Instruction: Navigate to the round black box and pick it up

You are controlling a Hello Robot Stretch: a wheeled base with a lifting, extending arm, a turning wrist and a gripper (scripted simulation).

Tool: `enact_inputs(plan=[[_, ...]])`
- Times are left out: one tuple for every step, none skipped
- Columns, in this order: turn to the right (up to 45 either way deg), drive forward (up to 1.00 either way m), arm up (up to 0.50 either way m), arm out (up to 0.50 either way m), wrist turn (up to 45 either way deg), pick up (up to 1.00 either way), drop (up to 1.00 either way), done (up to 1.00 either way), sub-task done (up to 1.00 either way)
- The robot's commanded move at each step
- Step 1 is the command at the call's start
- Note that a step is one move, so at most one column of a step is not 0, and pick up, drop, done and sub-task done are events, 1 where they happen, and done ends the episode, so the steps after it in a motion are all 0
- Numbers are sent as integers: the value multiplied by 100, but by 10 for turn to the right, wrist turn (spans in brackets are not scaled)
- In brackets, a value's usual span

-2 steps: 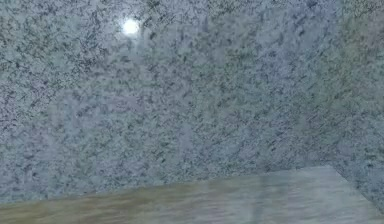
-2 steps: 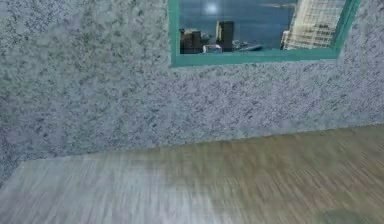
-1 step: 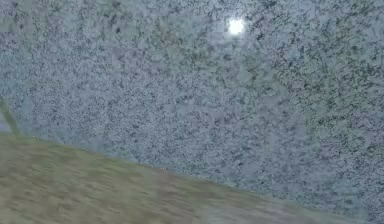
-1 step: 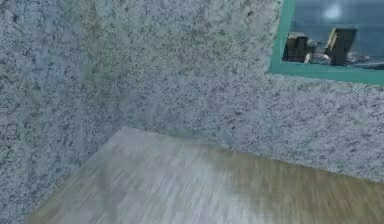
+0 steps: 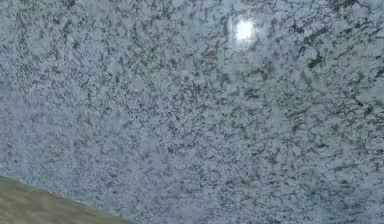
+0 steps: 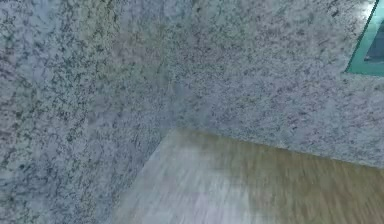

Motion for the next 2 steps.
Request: enact_inputs(plan=[[-450, 0, 0, 0, 0, 0, 0, 0, 0], [-240, 0, 0, 0, 0, 0, 0, 0, 0]])
